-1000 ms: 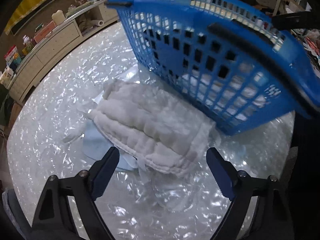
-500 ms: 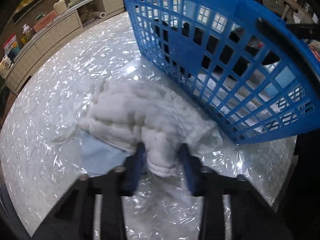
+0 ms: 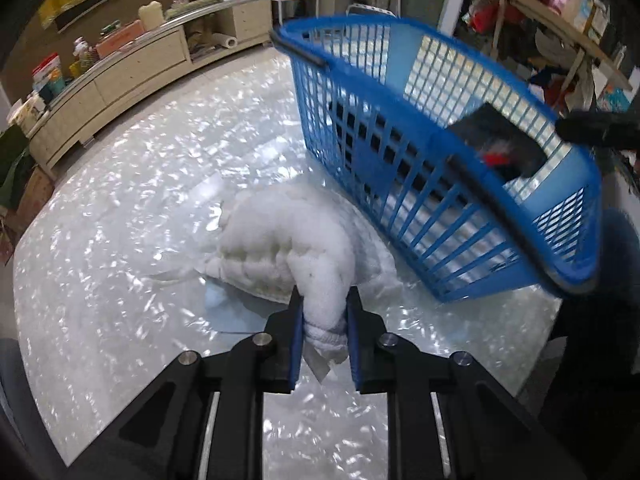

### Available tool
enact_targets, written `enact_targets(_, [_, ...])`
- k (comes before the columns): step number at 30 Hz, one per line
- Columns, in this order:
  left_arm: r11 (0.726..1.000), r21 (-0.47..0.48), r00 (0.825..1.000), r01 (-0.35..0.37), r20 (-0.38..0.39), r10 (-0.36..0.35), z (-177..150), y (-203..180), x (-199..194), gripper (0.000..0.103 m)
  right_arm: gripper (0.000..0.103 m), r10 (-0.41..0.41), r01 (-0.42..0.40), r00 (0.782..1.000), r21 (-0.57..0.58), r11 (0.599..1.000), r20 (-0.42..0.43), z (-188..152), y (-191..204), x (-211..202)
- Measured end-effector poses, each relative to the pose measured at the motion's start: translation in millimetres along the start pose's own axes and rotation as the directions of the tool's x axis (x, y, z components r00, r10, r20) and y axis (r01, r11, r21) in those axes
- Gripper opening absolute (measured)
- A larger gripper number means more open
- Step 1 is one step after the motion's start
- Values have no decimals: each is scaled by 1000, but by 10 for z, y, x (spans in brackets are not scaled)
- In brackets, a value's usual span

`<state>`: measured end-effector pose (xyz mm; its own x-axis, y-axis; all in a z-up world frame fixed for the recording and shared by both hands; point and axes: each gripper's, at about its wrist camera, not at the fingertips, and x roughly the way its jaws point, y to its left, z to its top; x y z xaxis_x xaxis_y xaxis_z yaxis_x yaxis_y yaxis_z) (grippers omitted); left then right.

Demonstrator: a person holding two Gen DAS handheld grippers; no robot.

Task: Organize soft objects
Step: 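Grasp the white quilted pad edge with the left gripper, then lift the white quilted pad with the left gripper and lower it into the basket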

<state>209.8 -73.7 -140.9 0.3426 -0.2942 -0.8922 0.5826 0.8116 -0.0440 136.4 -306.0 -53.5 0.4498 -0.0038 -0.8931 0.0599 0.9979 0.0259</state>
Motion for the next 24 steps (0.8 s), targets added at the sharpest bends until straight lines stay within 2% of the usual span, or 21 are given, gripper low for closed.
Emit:
enact_targets(6, [1000, -23, 999, -15, 44, 16, -16, -109, -416, 17, 99, 10, -10, 1000, -18, 1000, 7, -70, 112, -25])
enact_targets(11, [1000, -27, 995, -12, 98, 14, 0, -196, -784, 17, 99, 6, -4, 999, -42, 999, 48, -129, 210, -117])
enact_targets(18, [999, -33, 984, -7, 179, 12, 64, -311, -1317, 17, 99, 39, -35, 997, -56, 998, 66, -182, 278, -221])
enact_targets(24, [1000, -15, 974, -13, 228, 16, 208, -501, -1570, 17, 99, 60, -55, 995, -63, 996, 81, -180, 294, -283])
